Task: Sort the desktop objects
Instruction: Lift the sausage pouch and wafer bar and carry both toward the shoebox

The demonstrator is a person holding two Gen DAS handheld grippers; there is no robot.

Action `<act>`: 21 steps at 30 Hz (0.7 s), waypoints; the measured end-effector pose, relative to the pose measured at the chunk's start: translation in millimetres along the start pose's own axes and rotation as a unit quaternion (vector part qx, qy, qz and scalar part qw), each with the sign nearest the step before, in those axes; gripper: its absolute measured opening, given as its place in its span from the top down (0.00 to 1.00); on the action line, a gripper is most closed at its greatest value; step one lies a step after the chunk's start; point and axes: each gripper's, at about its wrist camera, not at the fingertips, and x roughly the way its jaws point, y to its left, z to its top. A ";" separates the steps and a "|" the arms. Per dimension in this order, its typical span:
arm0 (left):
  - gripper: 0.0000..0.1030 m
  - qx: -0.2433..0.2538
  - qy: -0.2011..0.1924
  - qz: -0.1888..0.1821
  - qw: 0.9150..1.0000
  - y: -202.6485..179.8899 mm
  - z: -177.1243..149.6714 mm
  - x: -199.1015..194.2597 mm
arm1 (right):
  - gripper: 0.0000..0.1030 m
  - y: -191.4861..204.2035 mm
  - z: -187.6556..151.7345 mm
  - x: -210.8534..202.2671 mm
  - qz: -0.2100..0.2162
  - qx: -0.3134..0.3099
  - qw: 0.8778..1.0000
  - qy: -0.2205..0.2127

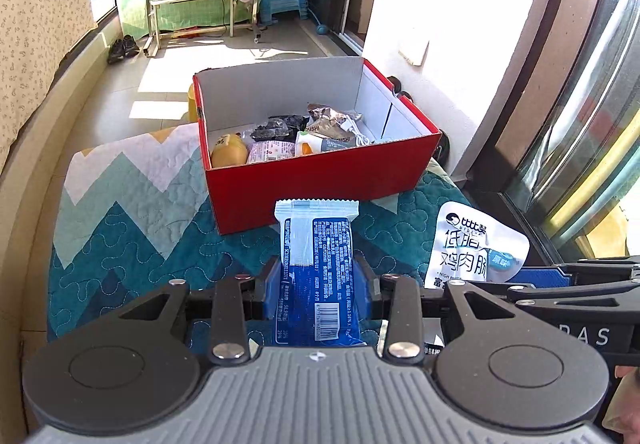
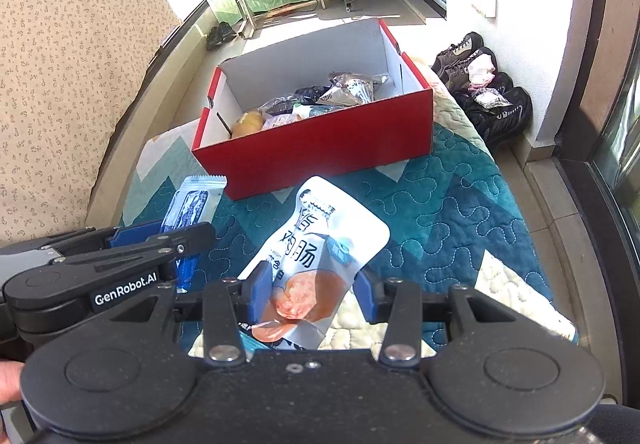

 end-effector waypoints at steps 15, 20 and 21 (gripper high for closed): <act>0.66 0.003 -0.045 -0.013 0.999 -13.9 48.9 -27.8 | 0.58 -7.3 65.6 -40.0 0.009 -0.041 0.997 -0.066; 0.66 0.001 -0.049 -0.011 0.999 -12.2 63.9 -17.8 | 0.58 -6.5 86.2 -33.9 0.009 -0.056 0.996 -0.071; 0.66 0.001 -0.050 -0.011 0.999 -11.7 67.1 -15.4 | 0.58 -6.2 89.6 -31.0 0.009 -0.058 0.996 -0.070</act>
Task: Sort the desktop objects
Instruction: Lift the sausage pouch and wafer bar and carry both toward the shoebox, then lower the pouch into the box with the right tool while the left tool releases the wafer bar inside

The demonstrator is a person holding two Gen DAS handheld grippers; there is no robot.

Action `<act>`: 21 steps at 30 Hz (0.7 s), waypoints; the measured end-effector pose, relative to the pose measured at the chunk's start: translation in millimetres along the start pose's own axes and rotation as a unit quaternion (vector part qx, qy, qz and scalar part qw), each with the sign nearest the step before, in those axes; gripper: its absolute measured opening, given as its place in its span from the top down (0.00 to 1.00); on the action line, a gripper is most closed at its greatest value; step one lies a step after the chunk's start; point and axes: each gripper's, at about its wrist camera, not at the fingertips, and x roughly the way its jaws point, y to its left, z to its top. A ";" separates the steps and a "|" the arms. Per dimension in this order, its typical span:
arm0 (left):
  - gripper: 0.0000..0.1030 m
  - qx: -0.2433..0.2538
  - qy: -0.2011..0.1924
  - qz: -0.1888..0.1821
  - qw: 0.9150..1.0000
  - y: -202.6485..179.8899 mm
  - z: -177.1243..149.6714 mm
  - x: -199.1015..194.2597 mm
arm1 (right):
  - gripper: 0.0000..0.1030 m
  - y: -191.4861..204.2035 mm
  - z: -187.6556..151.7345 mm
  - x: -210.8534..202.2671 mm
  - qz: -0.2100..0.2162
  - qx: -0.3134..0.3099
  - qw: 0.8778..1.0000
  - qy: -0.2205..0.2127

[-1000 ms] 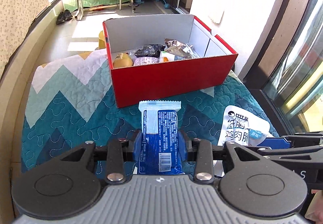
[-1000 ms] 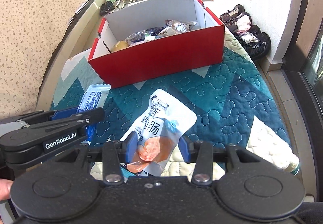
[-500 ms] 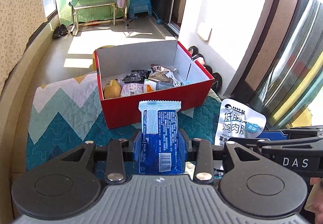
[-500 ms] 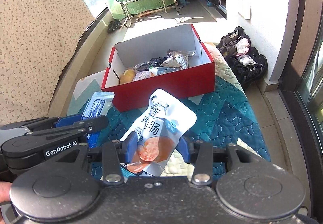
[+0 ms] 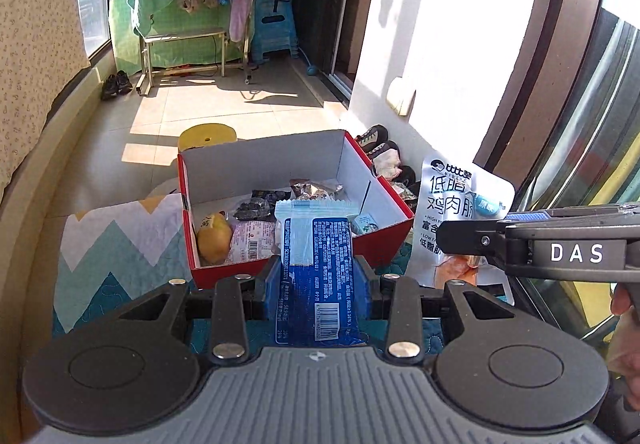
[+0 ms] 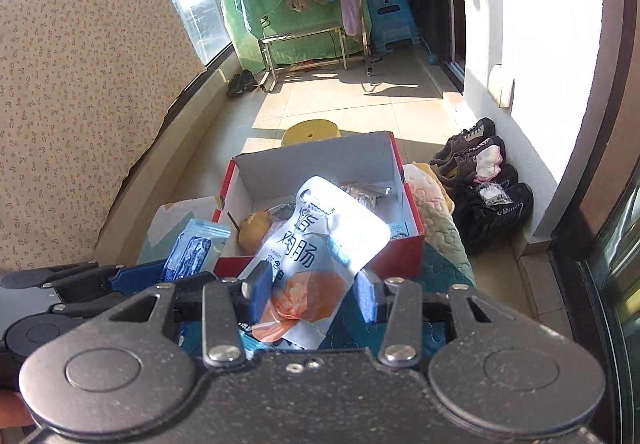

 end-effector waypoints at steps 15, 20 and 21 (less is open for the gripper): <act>0.66 0.013 0.002 0.023 1.000 31.2 44.8 63.3 | 0.58 1.2 53.9 69.6 -0.001 -0.033 0.999 0.014; 0.66 0.023 0.007 0.031 0.999 42.5 59.3 87.4 | 0.58 -5.1 69.5 98.5 -0.012 -0.033 0.999 0.019; 0.66 0.026 0.011 0.031 0.999 43.9 61.8 95.1 | 0.58 -7.2 71.8 105.4 -0.012 -0.033 0.999 0.020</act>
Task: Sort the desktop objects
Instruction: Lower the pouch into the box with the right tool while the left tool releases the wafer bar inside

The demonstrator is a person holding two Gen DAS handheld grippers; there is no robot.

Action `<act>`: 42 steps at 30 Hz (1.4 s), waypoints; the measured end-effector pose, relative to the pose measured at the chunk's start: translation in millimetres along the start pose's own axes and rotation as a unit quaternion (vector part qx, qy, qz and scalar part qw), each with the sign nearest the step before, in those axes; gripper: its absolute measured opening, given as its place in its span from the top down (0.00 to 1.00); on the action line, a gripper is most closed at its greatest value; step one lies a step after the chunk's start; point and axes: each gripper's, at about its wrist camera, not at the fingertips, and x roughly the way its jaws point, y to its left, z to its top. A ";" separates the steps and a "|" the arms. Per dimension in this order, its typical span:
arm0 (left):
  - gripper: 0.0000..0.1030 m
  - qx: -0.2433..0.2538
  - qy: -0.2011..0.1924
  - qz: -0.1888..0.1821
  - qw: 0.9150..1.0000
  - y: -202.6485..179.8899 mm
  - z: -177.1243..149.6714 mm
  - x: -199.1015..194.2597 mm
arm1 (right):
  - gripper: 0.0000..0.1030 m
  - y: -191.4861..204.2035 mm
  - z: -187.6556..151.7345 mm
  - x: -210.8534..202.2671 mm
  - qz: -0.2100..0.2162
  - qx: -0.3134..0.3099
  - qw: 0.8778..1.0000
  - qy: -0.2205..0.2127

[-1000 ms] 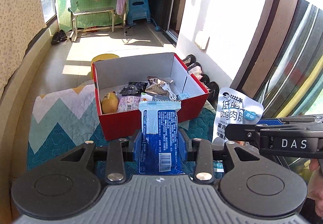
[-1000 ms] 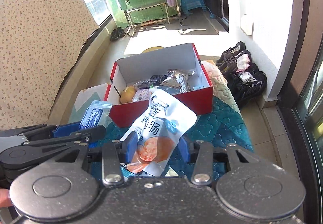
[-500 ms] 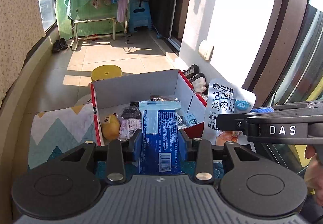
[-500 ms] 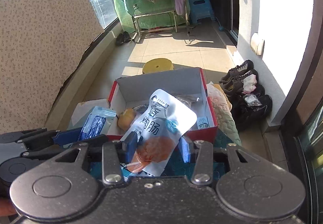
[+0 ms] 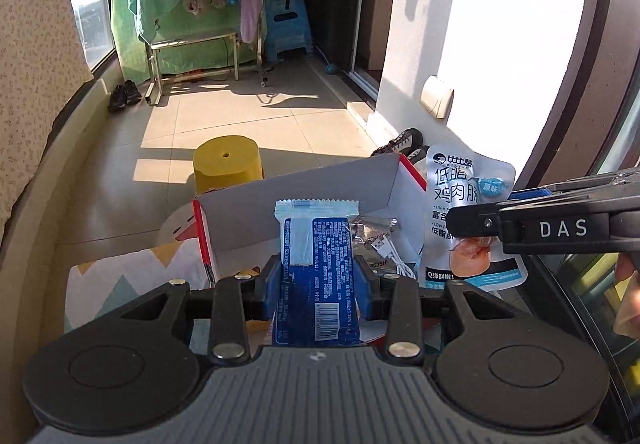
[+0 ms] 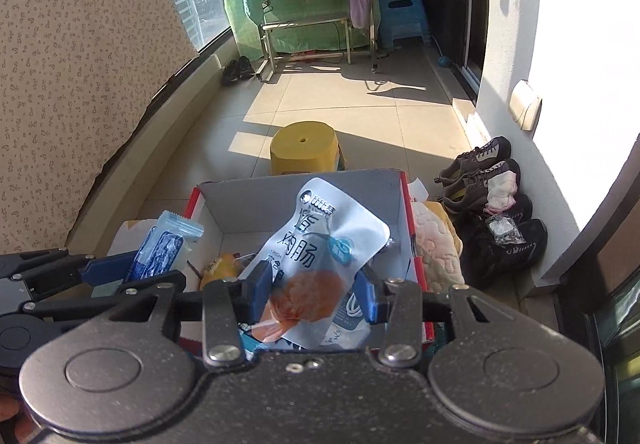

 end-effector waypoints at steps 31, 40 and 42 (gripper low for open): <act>0.65 0.002 0.153 -0.002 0.988 16.3 -26.2 147.2 | 0.75 -27.1 -25.1 90.8 -0.016 0.019 0.997 0.073; 0.47 -0.017 0.146 -0.005 0.989 19.3 -20.4 135.0 | 0.70 -32.3 -28.1 80.1 -0.012 0.035 0.997 0.070; 0.41 -0.020 0.137 -0.008 0.990 18.8 -17.2 127.3 | 0.69 -32.6 -28.0 75.4 -0.012 0.035 0.997 0.066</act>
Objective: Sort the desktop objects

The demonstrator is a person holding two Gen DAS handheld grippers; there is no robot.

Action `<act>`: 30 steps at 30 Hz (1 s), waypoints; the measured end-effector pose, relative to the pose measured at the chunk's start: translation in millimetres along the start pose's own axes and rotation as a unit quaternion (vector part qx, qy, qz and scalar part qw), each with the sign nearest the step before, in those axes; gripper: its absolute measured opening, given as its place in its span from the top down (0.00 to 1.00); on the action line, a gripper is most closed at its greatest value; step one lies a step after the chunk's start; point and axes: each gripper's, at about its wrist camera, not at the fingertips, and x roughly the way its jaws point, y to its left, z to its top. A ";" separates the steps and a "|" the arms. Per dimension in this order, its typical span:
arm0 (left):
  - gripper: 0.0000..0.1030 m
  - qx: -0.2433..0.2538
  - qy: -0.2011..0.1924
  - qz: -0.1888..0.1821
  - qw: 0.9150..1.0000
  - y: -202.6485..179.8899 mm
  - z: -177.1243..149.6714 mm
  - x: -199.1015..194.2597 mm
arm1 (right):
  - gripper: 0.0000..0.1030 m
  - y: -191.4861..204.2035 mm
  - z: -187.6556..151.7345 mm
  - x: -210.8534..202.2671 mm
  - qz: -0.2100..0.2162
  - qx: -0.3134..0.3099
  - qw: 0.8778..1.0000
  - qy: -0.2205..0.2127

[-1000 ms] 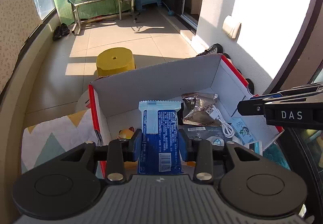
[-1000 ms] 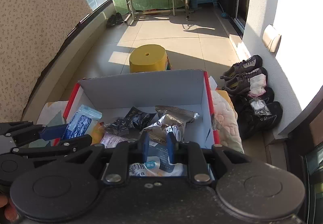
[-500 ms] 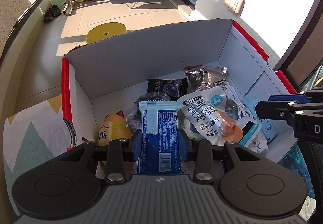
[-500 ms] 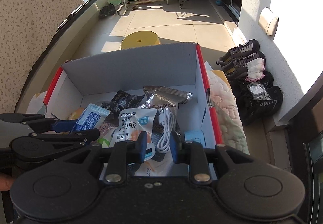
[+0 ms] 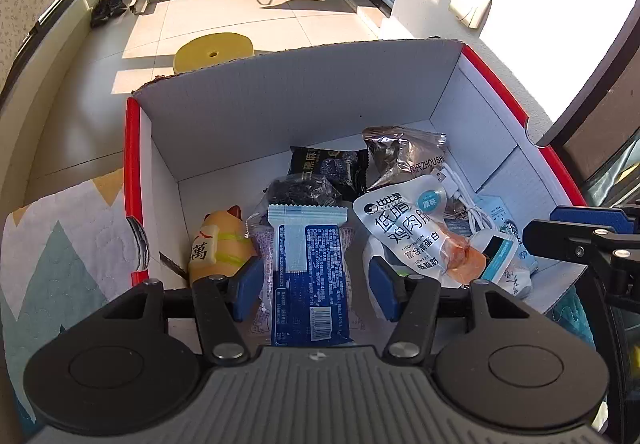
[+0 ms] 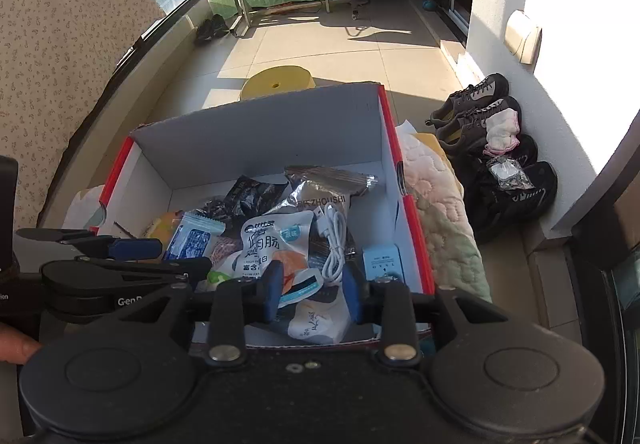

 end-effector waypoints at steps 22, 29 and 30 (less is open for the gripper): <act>0.31 -0.014 -0.072 -0.019 0.997 -6.6 -19.7 -102.2 | 0.65 7.8 -16.1 -75.5 0.029 -0.004 0.998 -0.047; 0.31 -0.010 -0.090 -0.024 0.996 -15.6 -36.0 -141.8 | 0.65 17.3 -23.2 -108.5 0.042 -0.017 0.997 -0.067; 0.31 -0.010 -0.094 -0.025 0.995 -17.7 -39.6 -148.7 | 0.65 18.4 -24.5 -113.0 0.044 -0.018 0.996 -0.069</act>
